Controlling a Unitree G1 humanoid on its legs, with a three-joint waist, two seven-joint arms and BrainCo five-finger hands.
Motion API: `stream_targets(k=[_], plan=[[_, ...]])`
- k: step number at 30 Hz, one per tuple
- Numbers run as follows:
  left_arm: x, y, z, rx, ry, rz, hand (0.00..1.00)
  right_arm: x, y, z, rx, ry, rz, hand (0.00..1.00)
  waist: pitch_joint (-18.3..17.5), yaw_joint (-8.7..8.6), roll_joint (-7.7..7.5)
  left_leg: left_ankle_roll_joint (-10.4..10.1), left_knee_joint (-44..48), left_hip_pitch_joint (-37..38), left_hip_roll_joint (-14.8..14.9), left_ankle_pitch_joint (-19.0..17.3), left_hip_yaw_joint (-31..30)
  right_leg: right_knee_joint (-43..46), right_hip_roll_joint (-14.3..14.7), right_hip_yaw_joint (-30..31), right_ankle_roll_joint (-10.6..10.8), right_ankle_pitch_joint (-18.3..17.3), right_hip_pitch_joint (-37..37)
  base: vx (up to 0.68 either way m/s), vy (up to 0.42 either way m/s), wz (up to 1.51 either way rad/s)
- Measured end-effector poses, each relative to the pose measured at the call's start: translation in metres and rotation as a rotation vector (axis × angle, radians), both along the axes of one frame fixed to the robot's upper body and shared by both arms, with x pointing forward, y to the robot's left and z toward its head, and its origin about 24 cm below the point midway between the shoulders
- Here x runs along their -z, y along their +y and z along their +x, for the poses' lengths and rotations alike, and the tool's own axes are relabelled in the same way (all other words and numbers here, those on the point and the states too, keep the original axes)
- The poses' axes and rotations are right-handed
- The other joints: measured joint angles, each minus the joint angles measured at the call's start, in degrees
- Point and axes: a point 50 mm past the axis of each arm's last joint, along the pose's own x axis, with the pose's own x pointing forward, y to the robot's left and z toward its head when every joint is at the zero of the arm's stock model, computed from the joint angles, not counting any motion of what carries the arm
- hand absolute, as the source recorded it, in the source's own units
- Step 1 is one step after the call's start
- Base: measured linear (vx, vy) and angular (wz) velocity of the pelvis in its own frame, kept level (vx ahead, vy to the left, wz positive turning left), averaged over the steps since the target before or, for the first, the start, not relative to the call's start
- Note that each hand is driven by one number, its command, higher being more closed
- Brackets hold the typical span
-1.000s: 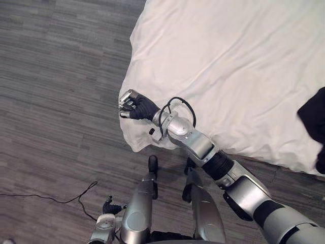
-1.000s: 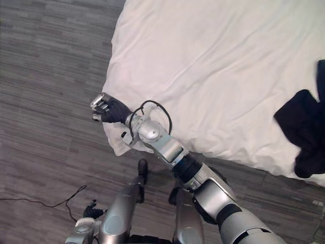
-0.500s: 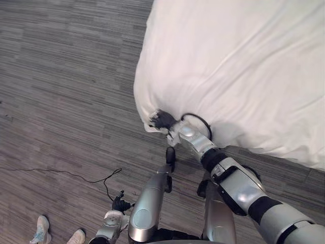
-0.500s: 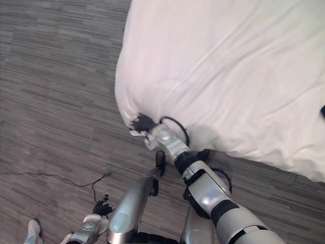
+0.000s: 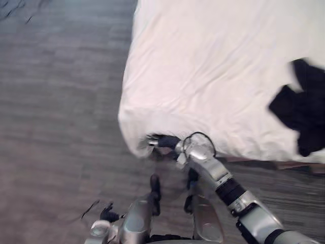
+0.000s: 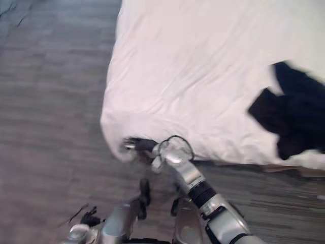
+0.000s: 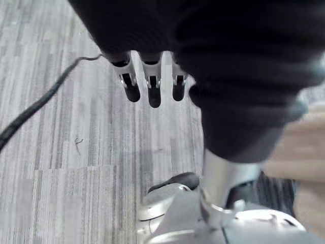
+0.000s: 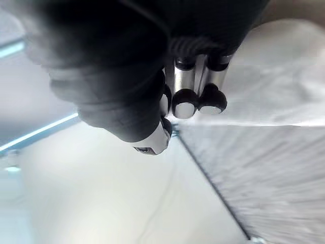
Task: Tidy the bed and pick cloth on bed and put in laundry
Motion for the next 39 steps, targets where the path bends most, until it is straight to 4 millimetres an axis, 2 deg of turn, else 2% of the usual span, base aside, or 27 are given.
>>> stream_targets(k=[3, 7, 11, 13, 17, 20, 21, 22, 23, 24, 27, 29, 31, 32, 34, 35, 36, 37, 38, 39], plan=[[0.0, -0.003, 0.001, -0.006, -0.013, 0.002, 0.0, -0.012, -0.009, 0.008, 0.053, 0.061, 0.138, 1.0, -1.62, -0.6, 0.29, -0.15, -0.91, 1.01, 0.27, -0.02, 0.38, 0.01, 0.53, 0.07, -0.16, 0.06, 0.34, 0.1, -0.01, -0.08], [-0.001, -0.005, 0.004, -0.008, -0.039, -0.012, 0.0, -0.015, -0.019, 0.021, 0.135, 0.104, 0.161, 1.0, -1.18, -0.82, 0.98, -0.11, -0.86, 0.96, -0.12, 0.0, 0.51, 0.0, 0.13, 0.17, -0.24, 0.94, 0.2, 0.0, 0.038, -0.02], [-0.002, -0.017, 0.015, 0.001, -0.086, -0.066, 0.0, -0.022, -0.032, 0.047, 0.221, 0.115, 0.144, 1.0, 1.49, -0.8, 3.2, 0.66, -0.23, -1.16, -1.06, 0.42, -0.28, 0.01, -0.94, 0.68, 0.48, 2.32, -1.15, -0.06, 0.058, 0.13], [-0.003, -0.024, 0.021, -0.015, -0.117, -0.098, 0.0, -0.027, -0.038, 0.052, 0.205, 0.109, 0.156, 1.0, 4.27, -0.5, 4.36, 1.25, 0.99, -3.08, -1.39, 0.04, -0.33, 0.01, -1.42, 1.58, 0.59, 2.57, -2.29, -0.09, 0.052, 0.06], [-0.004, -0.027, 0.028, -0.028, -0.134, -0.123, 0.0, -0.025, -0.042, 0.053, 0.195, 0.112, 0.137, 1.0, 7.7, -0.99, 5.63, 1.29, 2.28, -5.74, -1.32, 0.21, -0.73, 0.03, -1.55, 1.6, 0.6, 2.6, -4.27, -0.04, 0.006, 0.02], [-0.005, -0.03, 0.031, -0.011, -0.134, -0.135, 0.0, -0.009, -0.058, 0.069, 0.295, 0.193, 0.099, 1.0, 8.84, -1.04, 6.51, 1.13, 3.21, -6.33, -0.95, 0.11, -1.4, 0.03, -1.15, 1.63, 0.59, 2.61, -4.29, 0.02, -0.009, 0.04], [-0.007, -0.033, 0.034, 0.014, -0.145, -0.139, 0.0, 0.016, -0.079, 0.084, 0.422, 0.302, 0.068, 1.0, 9.37, -0.99, 7.18, 1.11, 3.21, -6.37, -0.93, 0.13, -1.67, 0.02, -1.08, 1.65, 0.61, 2.59, -4.33, 0.03, 0.005, 0.07], [-0.007, -0.034, 0.035, 0.017, -0.15, -0.142, 0.0, 0.023, -0.086, 0.087, 0.456, 0.333, 0.061, 1.0, 9.49, -0.95, 7.35, 1.1, 3.17, -6.38, -0.95, 0.13, -1.65, 0.02, -1.08, 1.66, 0.63, 2.57, -4.34, 0.03, 0.012, 0.06], [-0.007, -0.035, 0.036, 0.023, -0.153, -0.145, 0.0, 0.04, -0.1, 0.09, 0.517, 0.393, 0.048, 1.0, 9.71, -0.98, 7.74, 1.1, 3.08, -6.38, -1.01, 0.13, -1.58, 0.02, -1.12, 1.71, 0.79, 2.46, -4.39, 0.0, 0.0, 0.0], [-0.007, -0.036, 0.037, 0.027, -0.159, -0.147, 0.0, 0.048, -0.114, 0.088, 0.558, 0.405, 0.058, 1.0, 9.78, -1.01, 7.87, 1.1, 2.97, -6.31, -1.07, 0.12, -1.37, 0.02, -1.11, 1.93, 0.94, 2.35, -4.44, 0.03, 0.021, -0.03], [-0.008, -0.037, 0.038, 0.033, -0.168, -0.147, 0.0, 0.062, -0.132, 0.081, 0.629, 0.42, 0.111, 1.0, 9.75, -1.13, 7.87, 1.09, 2.48, -5.26, -1.11, 0.02, -0.5, 0.01, -0.9, 2.73, 1.09, 2.24, -4.04, 0.05, 0.022, -0.11], [-0.009, -0.038, 0.04, 0.047, -0.183, -0.144, 0.0, 0.075, -0.154, 0.072, 0.717, 0.439, 0.164, 1.0, 9.67, -1.26, 7.95, 1.07, 2.15, -4.2, -1.23, -0.22, -0.18, 0.01, -0.87, 3.2, 1.27, 2.11, -3.23, 0.04, 0.029, -0.1], [-0.009, -0.038, 0.038, 0.067, -0.175, -0.127, 0.0, 0.1, -0.179, 0.054, 0.859, 0.498, 0.244, 1.0, 8.98, -2.38, 7.67, 1.19, 2.28, -2.79, -1.18, -0.93, 0.11, -0.01, -0.79, 3.96, 1.73, 1.76, -1.83, 0.03, 0.043, -0.05], [-0.008, -0.037, 0.036, 0.069, -0.17, -0.122, 0.0, 0.107, -0.182, 0.048, 0.891, 0.521, 0.257, 1.0, 8.33, -2.67, 7.49, 1.15, 2.28, -2.58, -1.14, -1.18, 0.42, -0.01, -0.74, 4.41, 1.89, 1.64, -1.71, 0.04, 0.046, -0.14], [-0.005, -0.034, 0.025, 0.072, -0.141, -0.103, 0.0, 0.141, -0.19, 0.022, 1.025, 0.638, 0.278, 1.0, 5.52, -4.48, 6.78, 1.2, 2.36, -1.39, -0.91, -2.2, 1.82, -0.03, -0.45, 5.99, 2.26, 1.35, -0.96, 0.06, 0.043, -0.26], [-0.005, -0.033, 0.024, 0.071, -0.137, -0.099, 0.0, 0.151, -0.195, 0.014, 1.074, 0.682, 0.278, 1.0, 5.09, -4.78, 6.59, 1.16, 2.3, -0.97, -0.86, -2.44, 2.29, -0.04, -0.36, 6.46, 2.34, 1.29, -0.6, 0.05, 0.055, -0.46], [-0.005, -0.033, 0.023, 0.082, -0.135, -0.091, 0.0, 0.192, -0.217, -0.02, 1.264, 0.888, 0.281, 1.0, 4.26, -5.07, 6.04, 1.12, 2.15, 0.45, -0.68, -3.2, 3.83, -0.05, -0.05, 7.94, 2.5, 1.13, 0.15, 0.03, 0.049, -0.48], [-0.005, -0.033, 0.023, 0.094, -0.132, -0.087, 0.0, 0.212, -0.23, -0.04, 1.359, 1.001, 0.268, 1.0, 3.79, -5.11, 5.77, 1.1, 2.13, 0.77, -0.69, -3.48, 4.56, -0.05, 0.03, 8.59, 2.64, 1.01, 0.11, 0.04, 0.049, -0.6], [-0.005, -0.034, 0.025, 0.108, -0.126, -0.086, 0.0, 0.244, -0.251, -0.084, 1.526, 1.186, 0.237, 1.0, 3.48, -5.47, 5.71, 1.17, 2.04, 1.46, -0.75, -3.85, 5.53, -0.02, 0.09, 9.48, 2.8, 0.88, 0.03, 0.07, 0.035, -0.52], [-0.004, -0.035, 0.026, 0.124, -0.113, -0.083, 0.0, 0.266, -0.266, -0.13, 1.678, 1.337, 0.155, 1.0, 3.43, -6.13, 5.78, 1.12, 1.66, 2.55, -0.98, -3.97, 6.45, 0.0, 0.12, 10.39, 3.0, 0.74, 0.04, 0.07, 0.028, -0.48]])
